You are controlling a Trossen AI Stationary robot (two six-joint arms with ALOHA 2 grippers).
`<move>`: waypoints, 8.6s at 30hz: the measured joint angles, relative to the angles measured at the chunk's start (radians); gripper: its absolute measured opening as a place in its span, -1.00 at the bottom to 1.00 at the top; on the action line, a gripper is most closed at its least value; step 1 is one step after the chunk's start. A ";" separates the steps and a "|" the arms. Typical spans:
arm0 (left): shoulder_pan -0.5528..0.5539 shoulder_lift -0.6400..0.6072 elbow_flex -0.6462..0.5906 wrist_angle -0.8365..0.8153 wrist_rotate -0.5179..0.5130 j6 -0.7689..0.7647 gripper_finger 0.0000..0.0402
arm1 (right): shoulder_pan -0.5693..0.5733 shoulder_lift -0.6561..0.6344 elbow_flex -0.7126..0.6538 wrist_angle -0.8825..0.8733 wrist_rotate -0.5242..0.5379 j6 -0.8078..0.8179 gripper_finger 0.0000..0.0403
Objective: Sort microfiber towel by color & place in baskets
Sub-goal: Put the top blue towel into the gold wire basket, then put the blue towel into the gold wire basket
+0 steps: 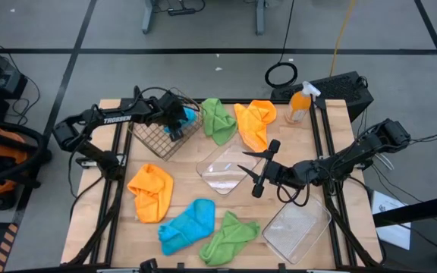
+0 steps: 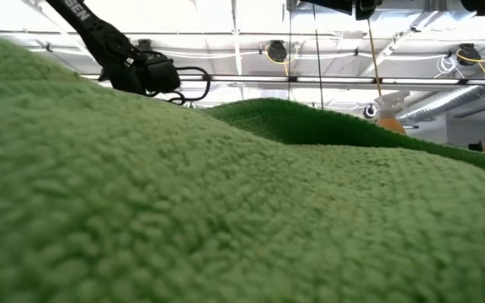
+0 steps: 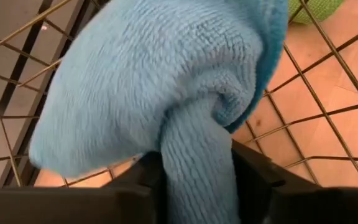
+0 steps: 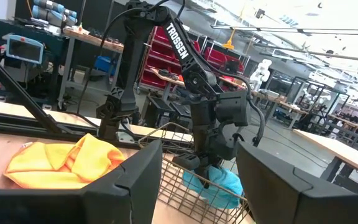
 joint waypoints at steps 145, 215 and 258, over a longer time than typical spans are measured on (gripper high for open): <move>-1.348 -0.180 -0.002 0.060 -0.573 -0.660 -0.95 | 0.000 0.412 0.201 0.135 -0.415 0.192 0.20; -1.478 -0.232 0.001 0.163 -0.969 -0.601 0.48 | -0.027 0.628 0.755 -0.681 -0.109 0.298 -0.93; -1.311 -0.084 0.000 0.204 -0.824 -0.547 -0.52 | -0.029 0.629 0.755 -0.686 -0.189 0.270 -0.92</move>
